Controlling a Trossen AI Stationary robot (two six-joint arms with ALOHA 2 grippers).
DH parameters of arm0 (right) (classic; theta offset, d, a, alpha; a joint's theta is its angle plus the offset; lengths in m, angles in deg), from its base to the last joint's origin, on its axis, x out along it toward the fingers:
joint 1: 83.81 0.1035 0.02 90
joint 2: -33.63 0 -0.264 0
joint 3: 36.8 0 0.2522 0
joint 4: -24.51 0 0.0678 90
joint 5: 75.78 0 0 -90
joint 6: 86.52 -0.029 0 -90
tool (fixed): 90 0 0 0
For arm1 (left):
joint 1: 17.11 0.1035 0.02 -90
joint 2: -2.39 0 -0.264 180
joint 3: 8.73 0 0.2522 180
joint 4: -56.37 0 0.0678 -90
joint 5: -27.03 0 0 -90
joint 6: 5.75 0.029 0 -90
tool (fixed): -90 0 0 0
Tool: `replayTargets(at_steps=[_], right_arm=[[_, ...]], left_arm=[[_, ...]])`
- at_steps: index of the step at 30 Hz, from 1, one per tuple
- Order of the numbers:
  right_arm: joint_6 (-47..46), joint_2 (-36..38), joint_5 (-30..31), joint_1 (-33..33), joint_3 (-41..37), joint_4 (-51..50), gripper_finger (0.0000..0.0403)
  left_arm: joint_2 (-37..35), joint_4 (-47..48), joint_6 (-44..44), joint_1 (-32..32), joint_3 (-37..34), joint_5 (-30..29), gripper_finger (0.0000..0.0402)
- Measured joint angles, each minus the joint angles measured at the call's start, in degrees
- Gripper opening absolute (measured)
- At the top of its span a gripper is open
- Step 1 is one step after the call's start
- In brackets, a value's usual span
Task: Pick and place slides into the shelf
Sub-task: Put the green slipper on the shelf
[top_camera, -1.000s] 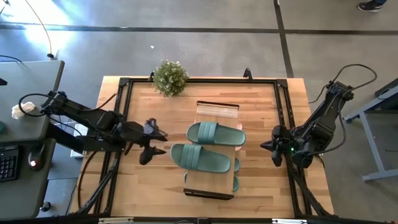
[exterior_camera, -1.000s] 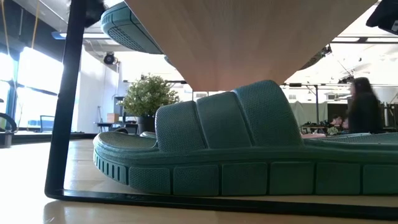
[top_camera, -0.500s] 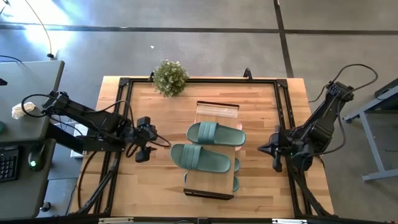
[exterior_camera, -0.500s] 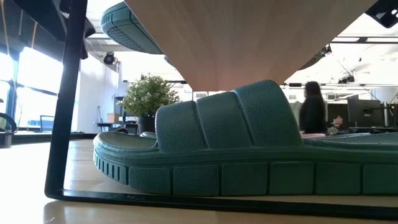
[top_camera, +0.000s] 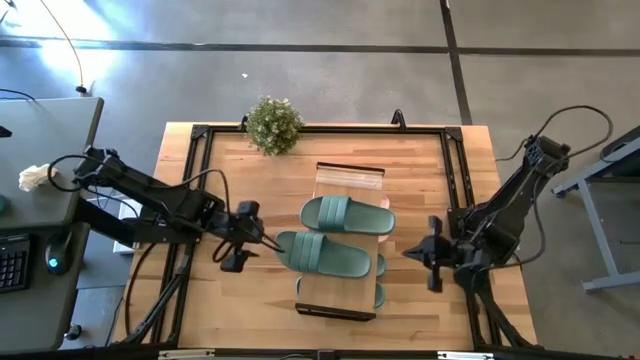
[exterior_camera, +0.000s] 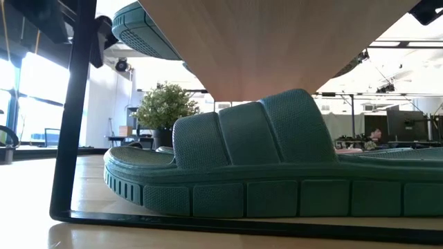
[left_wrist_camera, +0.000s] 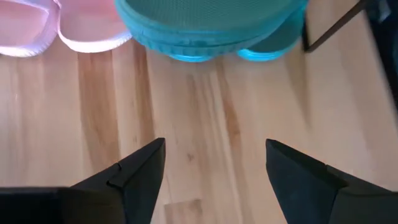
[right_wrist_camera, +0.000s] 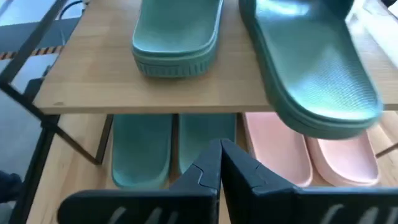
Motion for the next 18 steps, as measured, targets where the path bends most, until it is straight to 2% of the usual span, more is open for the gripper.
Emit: replayTargets(at_steps=[6,12,18], right_arm=[[2.77,-5.28,-1.16,-1.87,0.00,5.20,0.0000],[9.21,-7.35,-2.16,-4.67,-0.02,12.67,0.0000],[16.50,-7.70,-8.26,-8.37,0.00,18.47,0.0000]], left_arm=[[3.13,-1.72,4.04,0.02,0.03,0.01,0.0213],[2.50,-4.04,4.62,0.02,0.00,2.67,0.0152],[2.54,-10.78,4.48,0.02,0.03,4.06,0.0099]])
